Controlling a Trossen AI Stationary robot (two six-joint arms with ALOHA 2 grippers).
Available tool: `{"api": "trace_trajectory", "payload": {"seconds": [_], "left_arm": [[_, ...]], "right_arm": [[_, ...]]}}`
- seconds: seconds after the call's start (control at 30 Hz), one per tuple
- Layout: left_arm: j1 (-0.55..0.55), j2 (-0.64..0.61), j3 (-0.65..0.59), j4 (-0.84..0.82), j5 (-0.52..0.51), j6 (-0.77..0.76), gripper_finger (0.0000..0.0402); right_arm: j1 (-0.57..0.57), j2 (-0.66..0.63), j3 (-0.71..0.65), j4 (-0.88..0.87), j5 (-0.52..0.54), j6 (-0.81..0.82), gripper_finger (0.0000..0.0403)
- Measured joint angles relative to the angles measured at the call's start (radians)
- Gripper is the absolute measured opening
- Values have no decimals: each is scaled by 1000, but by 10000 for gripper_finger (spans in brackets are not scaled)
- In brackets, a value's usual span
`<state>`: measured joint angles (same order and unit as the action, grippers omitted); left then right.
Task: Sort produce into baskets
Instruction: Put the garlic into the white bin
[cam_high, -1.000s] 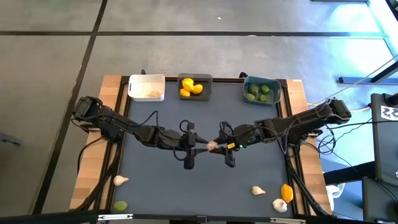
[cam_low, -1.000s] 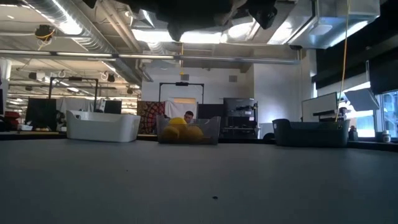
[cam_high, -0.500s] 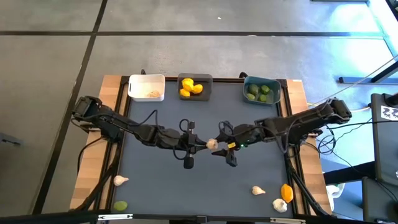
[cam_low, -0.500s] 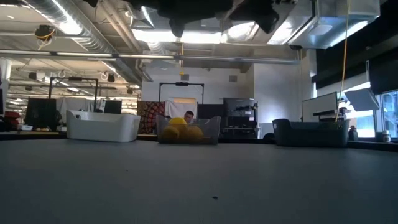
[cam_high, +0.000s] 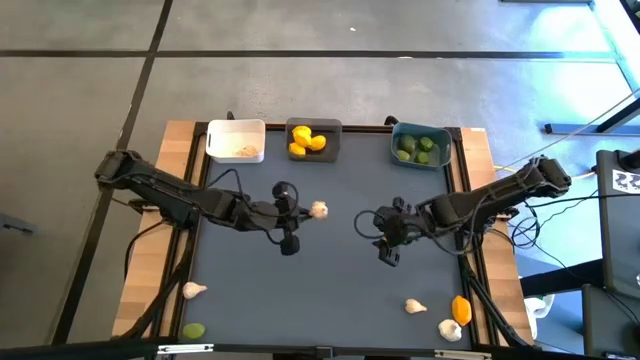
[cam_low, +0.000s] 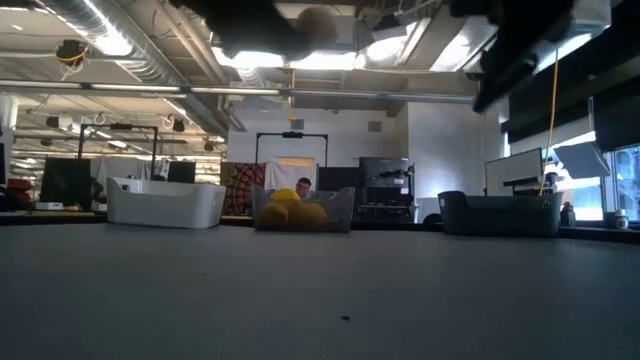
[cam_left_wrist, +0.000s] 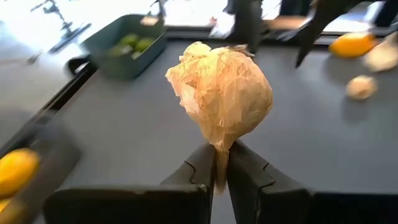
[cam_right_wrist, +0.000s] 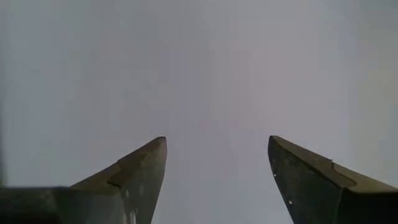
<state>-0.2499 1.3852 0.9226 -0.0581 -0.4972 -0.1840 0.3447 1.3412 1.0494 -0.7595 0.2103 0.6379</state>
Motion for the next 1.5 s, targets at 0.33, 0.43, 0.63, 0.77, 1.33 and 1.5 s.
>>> {"api": "trace_trajectory", "payload": {"seconds": [0.33, 0.43, 0.63, 0.77, 1.33, 1.5], "left_arm": [[89, -133, 0, -459, -89, -263, 26], [141, -143, 0, -571, -94, -328, 29], [277, -142, 0, -747, -95, -398, 30], [381, -142, 0, -799, -95, -405, 30], [839, -113, 0, -819, -21, -223, 31], [927, -61, 0, -807, -19, -179, 31]], "right_arm": [[0, 0, -278, 2, 29, 176, 277], [-13, 0, -363, 9, 22, 233, 277], [-42, -4, -506, 122, -12, 332, 277], [-50, -6, -537, 141, -15, 358, 277], [-50, -2, -541, 189, 27, 358, 277], [-50, -2, -541, 195, 38, 357, 277]]}}
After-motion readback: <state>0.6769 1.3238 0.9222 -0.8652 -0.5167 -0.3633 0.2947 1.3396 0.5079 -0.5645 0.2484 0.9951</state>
